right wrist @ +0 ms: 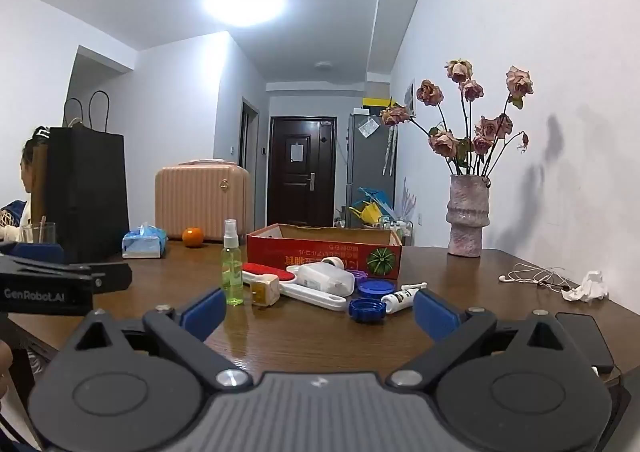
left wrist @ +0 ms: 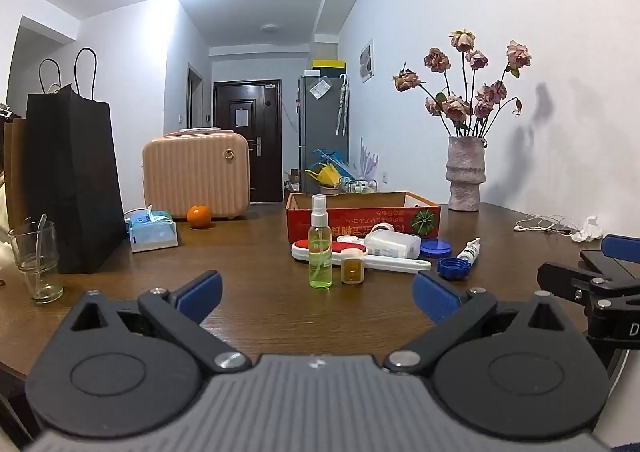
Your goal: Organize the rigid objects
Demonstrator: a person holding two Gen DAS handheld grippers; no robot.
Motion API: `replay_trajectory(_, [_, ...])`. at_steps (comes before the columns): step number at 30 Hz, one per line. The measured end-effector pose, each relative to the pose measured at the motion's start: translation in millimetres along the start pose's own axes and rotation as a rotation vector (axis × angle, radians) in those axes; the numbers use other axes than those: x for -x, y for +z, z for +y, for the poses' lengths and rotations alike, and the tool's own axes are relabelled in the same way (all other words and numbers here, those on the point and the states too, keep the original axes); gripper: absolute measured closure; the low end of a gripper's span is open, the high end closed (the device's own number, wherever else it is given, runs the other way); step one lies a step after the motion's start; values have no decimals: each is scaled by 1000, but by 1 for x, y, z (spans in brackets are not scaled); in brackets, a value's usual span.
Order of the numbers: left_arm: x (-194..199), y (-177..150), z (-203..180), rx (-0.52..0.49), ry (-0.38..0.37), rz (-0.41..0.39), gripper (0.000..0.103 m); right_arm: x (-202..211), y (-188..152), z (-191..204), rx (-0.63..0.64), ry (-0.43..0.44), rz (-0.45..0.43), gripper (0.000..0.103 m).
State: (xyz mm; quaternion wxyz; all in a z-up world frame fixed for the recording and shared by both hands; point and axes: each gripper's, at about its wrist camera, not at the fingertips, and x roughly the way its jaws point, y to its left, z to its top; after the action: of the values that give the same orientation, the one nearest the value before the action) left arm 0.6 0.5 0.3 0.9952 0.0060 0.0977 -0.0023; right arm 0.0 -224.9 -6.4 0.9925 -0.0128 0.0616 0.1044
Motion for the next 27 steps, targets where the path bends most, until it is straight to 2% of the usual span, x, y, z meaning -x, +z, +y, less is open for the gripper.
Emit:
replay_trajectory(3, [-1, 1, 1, 9, -6, 13, 0, 3, -2, -1, -8, -6, 12, 3])
replay_trajectory(5, [-2, 1, 3, 15, -13, 22, 0, -8, 1, -2, -11, -8, 55, 3])
replay_trajectory(8, [-6, 2, 9, 27, -25, 39, 0, -4, 1, -8, -28, -12, 33, 3])
replay_trajectory(9, [-2, -3, 4, -2, 1, 6, 0, -4, 0, -4, -20, -19, 34, 3])
replay_trajectory(27, [-1, 0, 2, -23, 0, 10, 0, -8, -2, -6, -32, -30, 70, 2])
